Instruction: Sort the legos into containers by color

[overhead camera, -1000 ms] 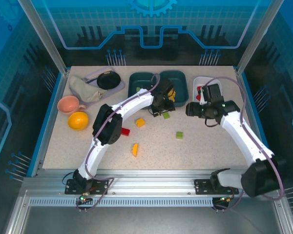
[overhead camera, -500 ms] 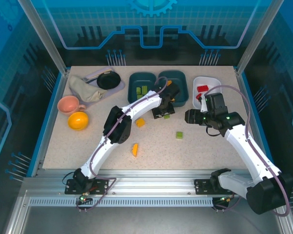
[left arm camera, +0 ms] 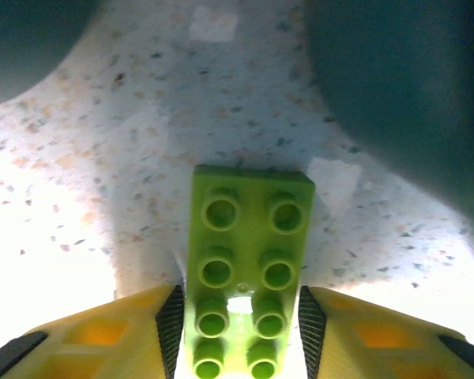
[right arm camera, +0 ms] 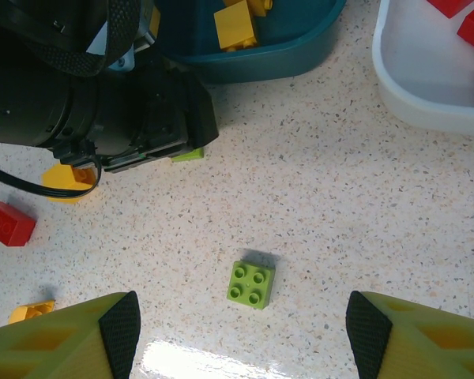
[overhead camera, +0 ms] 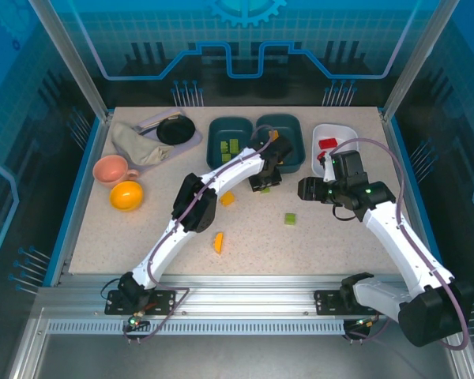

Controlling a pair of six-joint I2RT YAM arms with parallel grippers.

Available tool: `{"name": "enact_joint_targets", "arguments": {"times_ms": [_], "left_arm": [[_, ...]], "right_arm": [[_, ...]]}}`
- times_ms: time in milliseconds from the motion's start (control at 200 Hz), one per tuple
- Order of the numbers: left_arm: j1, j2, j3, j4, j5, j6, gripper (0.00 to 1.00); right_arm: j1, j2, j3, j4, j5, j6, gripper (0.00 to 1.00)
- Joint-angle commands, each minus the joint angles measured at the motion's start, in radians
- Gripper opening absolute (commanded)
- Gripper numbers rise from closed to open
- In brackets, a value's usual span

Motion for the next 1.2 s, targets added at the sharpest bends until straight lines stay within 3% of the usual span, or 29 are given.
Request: {"name": "enact_joint_targets", "arguments": {"times_ms": [0,200,410,605,830,1035,1195], "left_arm": [[-0.007,0.012,0.012,-0.077,-0.034,0.011,0.39],[-0.008,-0.02,-0.072,-0.054,-0.047,0.058,0.42],[-0.004,0.026,-0.032,-0.081,-0.018,0.094,0.45],[-0.003,0.003,-0.05,-0.073,-0.017,0.114,0.23],[-0.008,-0.18,-0.128,-0.035,-0.051,0.133,0.2],[0.012,-0.35,-0.204,-0.036,-0.041,0.135,0.2],[0.104,-0.374,-0.227,-0.035,0.1,0.092,0.2]], "right_arm": [[0.01,0.005,-0.015,0.016,-0.018,0.008,0.72],[0.011,0.012,-0.019,0.027,-0.027,0.016,0.72],[0.022,0.024,-0.011,0.029,-0.029,0.019,0.72],[0.025,0.023,-0.007,0.024,-0.023,0.016,0.72],[0.028,0.001,0.011,0.036,-0.027,0.012,0.72],[0.031,-0.006,0.041,0.095,-0.178,0.005,0.72],[0.031,0.045,0.086,0.139,-0.316,0.049,0.73]]}}
